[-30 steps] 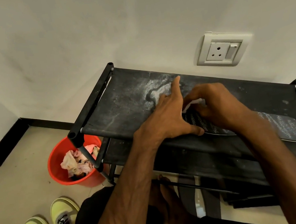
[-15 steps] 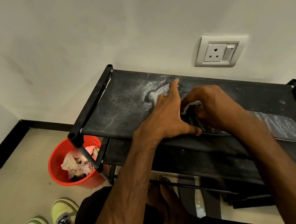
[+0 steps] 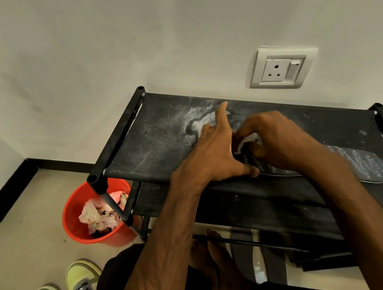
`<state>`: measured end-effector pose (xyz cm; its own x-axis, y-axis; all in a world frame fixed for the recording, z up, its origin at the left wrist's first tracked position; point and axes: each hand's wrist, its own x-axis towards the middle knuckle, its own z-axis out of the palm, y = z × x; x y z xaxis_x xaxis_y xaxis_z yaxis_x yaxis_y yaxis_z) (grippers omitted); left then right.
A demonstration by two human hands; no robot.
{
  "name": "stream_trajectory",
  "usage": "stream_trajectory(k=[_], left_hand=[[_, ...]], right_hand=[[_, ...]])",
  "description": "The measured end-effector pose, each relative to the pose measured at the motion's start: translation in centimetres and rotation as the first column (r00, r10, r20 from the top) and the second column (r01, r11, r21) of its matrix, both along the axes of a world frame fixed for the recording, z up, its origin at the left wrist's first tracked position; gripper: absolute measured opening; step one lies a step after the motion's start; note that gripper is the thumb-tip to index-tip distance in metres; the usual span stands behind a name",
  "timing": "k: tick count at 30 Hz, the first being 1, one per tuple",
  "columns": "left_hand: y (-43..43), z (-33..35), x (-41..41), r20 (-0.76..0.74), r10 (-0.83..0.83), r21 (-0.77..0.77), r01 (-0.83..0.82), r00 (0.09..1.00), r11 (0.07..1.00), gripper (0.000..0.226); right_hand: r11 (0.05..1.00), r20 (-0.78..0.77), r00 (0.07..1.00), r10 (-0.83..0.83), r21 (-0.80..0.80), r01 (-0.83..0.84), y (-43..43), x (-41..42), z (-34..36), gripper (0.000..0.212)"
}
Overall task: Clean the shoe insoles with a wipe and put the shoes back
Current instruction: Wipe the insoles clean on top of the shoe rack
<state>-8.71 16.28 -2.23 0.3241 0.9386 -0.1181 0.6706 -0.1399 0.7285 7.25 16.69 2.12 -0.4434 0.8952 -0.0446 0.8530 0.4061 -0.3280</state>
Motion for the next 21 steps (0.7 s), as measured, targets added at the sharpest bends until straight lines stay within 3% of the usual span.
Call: stream_trajectory(k=[4,11,18,21], left_hand=[[0.1,-0.1,0.0,0.01,-0.018,0.034,0.017,1.0,0.999,0.155],[0.0,-0.1,0.1,0.005,-0.012,0.035,0.012,1.0,0.999,0.156],[0.1,-0.3,0.1,0.009,-0.013,0.038,0.013,1.0,0.999,0.156],[0.1,-0.2,0.1,0.006,-0.009,0.044,0.009,1.0,0.999,0.155]], right_hand=[[0.991,0.01,0.997,0.077,-0.113,-0.075,-0.1,0.3,0.8,0.036],[0.995,0.009,0.999,-0.046,0.084,0.045,0.0,-0.8,-0.4,0.03],[0.994,0.045,0.998,0.045,-0.101,-0.041,0.1,-0.1,0.5,0.032],[1.0,0.034,0.999,-0.009,-0.027,0.01,0.1,-0.4,0.1,0.031]])
